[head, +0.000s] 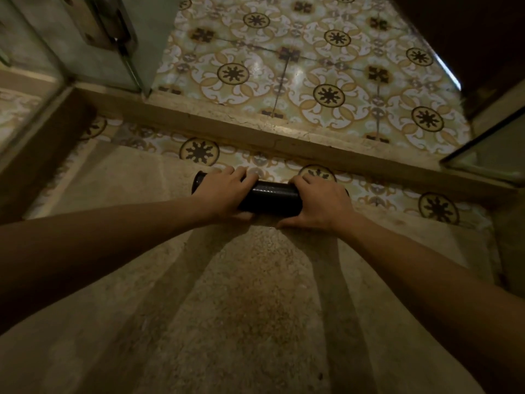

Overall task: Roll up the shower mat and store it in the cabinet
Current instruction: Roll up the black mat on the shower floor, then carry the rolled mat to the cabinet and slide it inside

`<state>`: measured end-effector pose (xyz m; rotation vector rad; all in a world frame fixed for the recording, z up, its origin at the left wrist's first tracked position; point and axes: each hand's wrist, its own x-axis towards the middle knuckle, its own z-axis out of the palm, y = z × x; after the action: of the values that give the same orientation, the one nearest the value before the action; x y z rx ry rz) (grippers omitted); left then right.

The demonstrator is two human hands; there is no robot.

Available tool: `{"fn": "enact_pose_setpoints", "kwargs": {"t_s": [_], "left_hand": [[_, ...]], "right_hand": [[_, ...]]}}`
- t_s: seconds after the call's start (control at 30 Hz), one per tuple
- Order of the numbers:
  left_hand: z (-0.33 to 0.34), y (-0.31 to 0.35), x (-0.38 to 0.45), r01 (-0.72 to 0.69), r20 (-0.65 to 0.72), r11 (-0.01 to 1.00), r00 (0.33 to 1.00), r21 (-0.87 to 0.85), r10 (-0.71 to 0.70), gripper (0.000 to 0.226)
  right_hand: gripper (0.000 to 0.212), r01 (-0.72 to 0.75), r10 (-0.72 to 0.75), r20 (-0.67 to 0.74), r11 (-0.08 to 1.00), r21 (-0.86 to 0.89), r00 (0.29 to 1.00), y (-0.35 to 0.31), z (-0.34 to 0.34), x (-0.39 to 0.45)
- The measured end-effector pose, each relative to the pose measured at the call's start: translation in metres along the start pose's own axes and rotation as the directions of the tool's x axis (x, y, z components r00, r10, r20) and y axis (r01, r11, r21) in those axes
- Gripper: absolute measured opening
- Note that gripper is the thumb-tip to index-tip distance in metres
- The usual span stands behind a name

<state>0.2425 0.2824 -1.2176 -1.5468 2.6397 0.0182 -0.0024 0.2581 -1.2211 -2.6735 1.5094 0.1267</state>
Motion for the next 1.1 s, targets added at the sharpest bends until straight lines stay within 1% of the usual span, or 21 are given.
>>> {"fn": "enact_pose_setpoints", "kwargs": {"t_s": [0.1,0.17,0.27,0.3,0.37,0.47,0.57,0.67,0.73,0.87,0.97,1.1], "left_hand": [[-0.003,-0.003,0.007,-0.008,0.025,1.000,1.000,-0.017,0.008,0.091],[-0.008,-0.008,0.016,-0.004,0.088,0.999,0.996,-0.045,0.008,0.086],[-0.020,-0.015,0.032,0.048,0.230,0.990,0.973,-0.132,-0.016,0.073],[-0.023,-0.016,0.035,0.060,0.249,0.986,0.968,-0.155,-0.020,0.071],[-0.024,-0.015,0.036,0.062,0.228,0.985,0.973,-0.161,-0.024,0.071],[-0.021,-0.008,0.025,0.039,0.180,0.997,0.983,-0.074,-0.025,0.076],[-0.035,0.004,0.015,-0.006,0.198,1.000,0.980,-0.010,0.008,0.077],[-0.063,0.010,0.003,-0.047,0.213,0.999,0.976,0.004,0.045,0.077],[-0.092,0.015,-0.008,-0.035,0.241,0.999,0.970,-0.002,0.035,0.073],[-0.160,0.026,-0.042,0.041,0.248,0.992,0.969,-0.115,-0.011,0.063],[-0.231,0.027,-0.063,0.039,0.218,0.985,0.976,-0.167,-0.002,0.061],[-0.344,0.020,-0.080,0.004,0.210,0.991,0.977,-0.134,0.024,0.060]], "right_hand": [[0.091,0.005,-0.006,0.042,1.000,0.027,0.999,0.002,-0.003,0.004],[0.082,0.007,-0.013,0.115,0.999,0.049,0.993,0.005,-0.011,0.013],[0.072,-0.014,-0.003,0.256,0.998,0.065,0.967,0.011,-0.027,0.030],[0.071,-0.021,0.002,0.275,0.998,0.066,0.961,0.011,-0.029,0.032],[0.069,-0.021,0.009,0.257,0.999,0.043,0.966,0.008,-0.029,0.032],[0.064,-0.029,0.027,0.185,1.000,0.008,0.982,-0.002,-0.023,0.020],[0.060,-0.065,0.061,0.171,0.998,0.016,0.983,-0.012,-0.027,-0.001],[0.062,-0.091,0.083,0.177,0.995,0.038,0.981,-0.021,-0.044,-0.022],[0.062,-0.103,0.094,0.197,0.994,0.035,0.976,-0.026,-0.071,-0.034],[0.057,-0.057,0.051,0.268,0.998,0.016,0.962,-0.037,-0.155,-0.053],[0.055,-0.026,0.021,0.292,1.000,0.013,0.956,-0.045,-0.233,-0.069],[0.053,-0.041,0.026,0.292,0.998,0.043,0.956,-0.057,-0.349,-0.087]]}}
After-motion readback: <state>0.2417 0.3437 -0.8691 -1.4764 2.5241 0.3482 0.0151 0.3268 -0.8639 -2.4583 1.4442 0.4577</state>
